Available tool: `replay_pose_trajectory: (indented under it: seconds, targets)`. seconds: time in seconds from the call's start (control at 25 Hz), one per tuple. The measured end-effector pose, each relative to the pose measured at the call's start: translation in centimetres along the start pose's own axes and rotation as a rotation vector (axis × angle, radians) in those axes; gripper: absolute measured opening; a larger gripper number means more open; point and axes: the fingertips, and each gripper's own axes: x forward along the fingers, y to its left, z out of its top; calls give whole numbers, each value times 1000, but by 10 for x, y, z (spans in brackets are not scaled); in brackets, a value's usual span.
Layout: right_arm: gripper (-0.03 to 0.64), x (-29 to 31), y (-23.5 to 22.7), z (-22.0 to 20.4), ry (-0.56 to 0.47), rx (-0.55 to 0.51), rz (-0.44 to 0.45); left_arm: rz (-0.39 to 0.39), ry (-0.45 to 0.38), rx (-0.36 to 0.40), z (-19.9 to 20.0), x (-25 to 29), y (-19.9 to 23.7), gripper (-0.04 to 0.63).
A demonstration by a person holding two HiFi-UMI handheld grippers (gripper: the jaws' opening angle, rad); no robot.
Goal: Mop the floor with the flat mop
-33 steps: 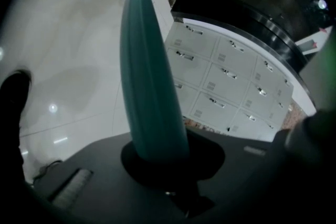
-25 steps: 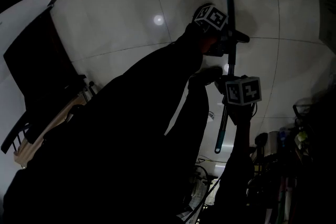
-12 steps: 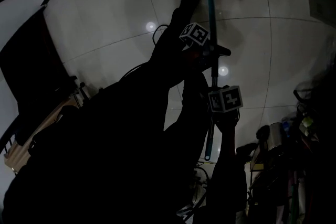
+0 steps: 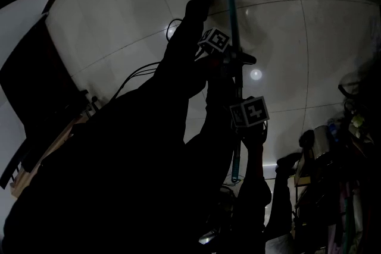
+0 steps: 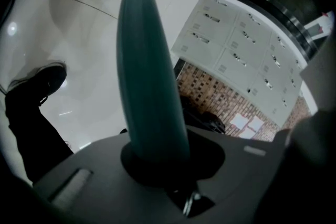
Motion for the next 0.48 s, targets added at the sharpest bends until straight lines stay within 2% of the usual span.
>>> replay_pose_trajectory:
  seconds: [0.2,0.48]
  targets:
    - [109,2,2,7,-1,13,7,17,5,-18,3,-6,0,58]
    - [109,-7,7,49,-14,26,13,-4,-3,-1,38,-23,-23,58]
